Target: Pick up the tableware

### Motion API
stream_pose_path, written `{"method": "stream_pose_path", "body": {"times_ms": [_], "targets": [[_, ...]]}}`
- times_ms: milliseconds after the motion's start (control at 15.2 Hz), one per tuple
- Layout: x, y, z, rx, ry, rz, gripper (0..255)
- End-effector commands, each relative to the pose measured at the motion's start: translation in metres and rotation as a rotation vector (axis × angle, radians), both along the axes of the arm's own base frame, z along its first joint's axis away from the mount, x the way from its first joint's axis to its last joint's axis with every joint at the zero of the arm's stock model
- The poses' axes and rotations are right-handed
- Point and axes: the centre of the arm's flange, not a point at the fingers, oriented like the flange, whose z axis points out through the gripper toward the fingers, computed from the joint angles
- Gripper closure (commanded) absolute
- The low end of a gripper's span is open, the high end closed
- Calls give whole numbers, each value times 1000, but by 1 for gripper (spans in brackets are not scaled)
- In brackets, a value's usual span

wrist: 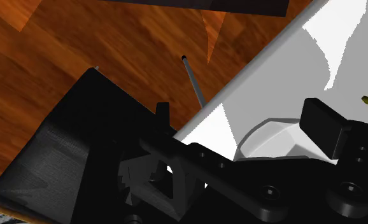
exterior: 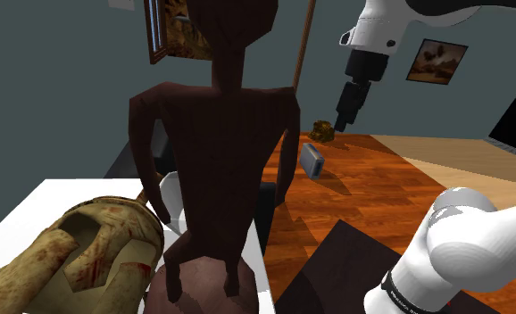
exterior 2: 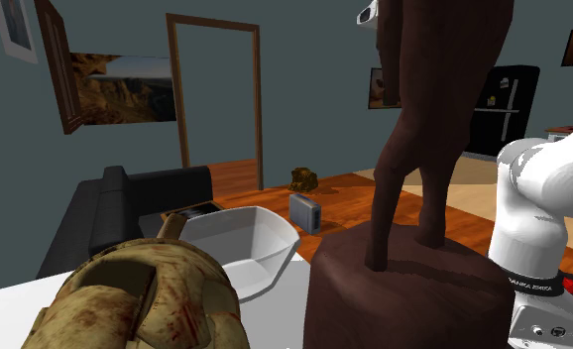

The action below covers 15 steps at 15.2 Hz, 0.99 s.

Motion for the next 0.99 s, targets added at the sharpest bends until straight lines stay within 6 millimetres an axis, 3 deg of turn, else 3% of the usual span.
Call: {"method": "stream_pose_path", "body": {"times_ms": [0, 924], "targets": [[0, 0, 0, 0, 0, 0, 0], [145, 45, -102, 30, -12, 136, 0]]}}
